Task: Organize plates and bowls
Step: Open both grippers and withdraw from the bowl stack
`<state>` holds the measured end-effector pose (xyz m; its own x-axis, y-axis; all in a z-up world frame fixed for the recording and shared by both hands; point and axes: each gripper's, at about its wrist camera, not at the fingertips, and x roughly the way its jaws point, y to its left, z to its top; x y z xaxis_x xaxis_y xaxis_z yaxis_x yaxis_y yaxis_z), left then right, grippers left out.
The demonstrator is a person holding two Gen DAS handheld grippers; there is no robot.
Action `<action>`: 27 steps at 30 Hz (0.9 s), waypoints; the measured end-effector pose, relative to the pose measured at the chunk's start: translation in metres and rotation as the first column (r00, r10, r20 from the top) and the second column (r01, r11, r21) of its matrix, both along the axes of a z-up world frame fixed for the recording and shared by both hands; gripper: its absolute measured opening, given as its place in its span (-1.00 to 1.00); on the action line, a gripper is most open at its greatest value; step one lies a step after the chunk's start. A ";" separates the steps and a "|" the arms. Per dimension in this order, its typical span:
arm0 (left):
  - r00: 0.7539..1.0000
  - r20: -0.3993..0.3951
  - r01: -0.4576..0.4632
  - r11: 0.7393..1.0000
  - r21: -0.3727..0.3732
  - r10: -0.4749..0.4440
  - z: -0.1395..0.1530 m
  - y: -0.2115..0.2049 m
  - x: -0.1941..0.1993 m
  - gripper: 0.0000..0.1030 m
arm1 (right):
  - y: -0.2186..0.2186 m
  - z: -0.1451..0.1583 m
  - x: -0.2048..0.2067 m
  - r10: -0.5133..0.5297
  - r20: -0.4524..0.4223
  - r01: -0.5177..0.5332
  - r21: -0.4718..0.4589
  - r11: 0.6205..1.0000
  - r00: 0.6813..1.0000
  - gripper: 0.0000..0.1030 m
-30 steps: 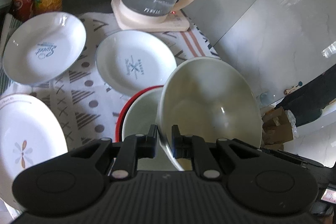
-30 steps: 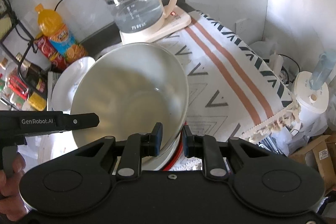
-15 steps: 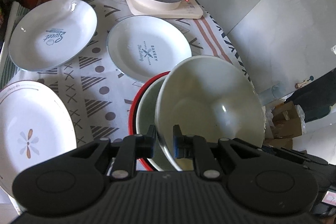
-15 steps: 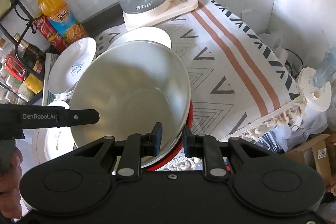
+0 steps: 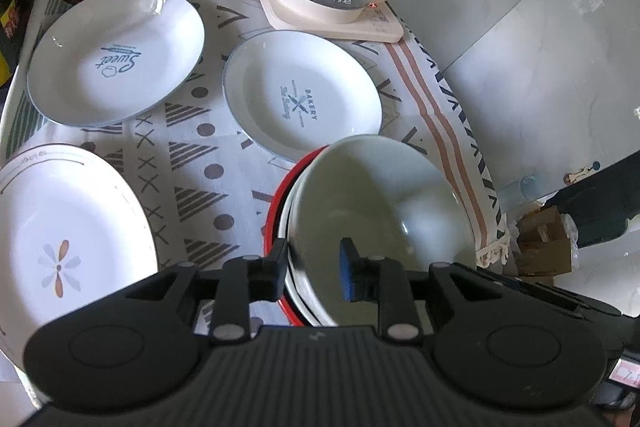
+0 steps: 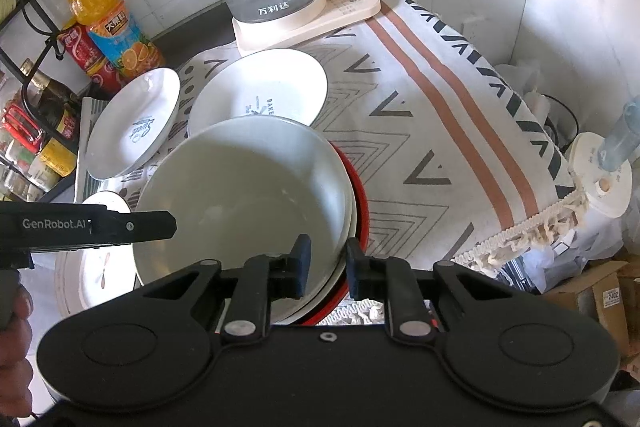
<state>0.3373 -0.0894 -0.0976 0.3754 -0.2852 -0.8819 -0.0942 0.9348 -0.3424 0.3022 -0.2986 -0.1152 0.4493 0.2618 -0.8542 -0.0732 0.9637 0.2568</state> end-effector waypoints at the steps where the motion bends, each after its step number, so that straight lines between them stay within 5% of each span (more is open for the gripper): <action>1: 1.000 0.001 -0.003 1.000 -0.004 0.003 0.001 0.001 0.000 -0.50 | 0.000 0.001 0.000 -0.002 0.001 0.002 0.002 1.000 1.000 -0.63; 4: 1.000 0.015 -0.012 1.000 -0.015 0.012 0.007 0.005 0.000 -0.43 | -0.002 0.011 -0.001 -0.004 0.025 0.004 0.009 1.000 1.000 -0.54; 14: 0.993 0.109 -0.042 0.999 -0.009 0.043 0.037 0.027 -0.007 0.38 | 0.010 0.052 0.002 0.011 0.154 -0.021 0.066 0.998 0.988 0.04; 27: 0.977 0.127 -0.172 0.985 0.008 0.170 0.047 0.077 -0.024 0.65 | 0.055 0.062 0.017 0.113 0.172 -0.130 0.095 0.987 0.979 0.57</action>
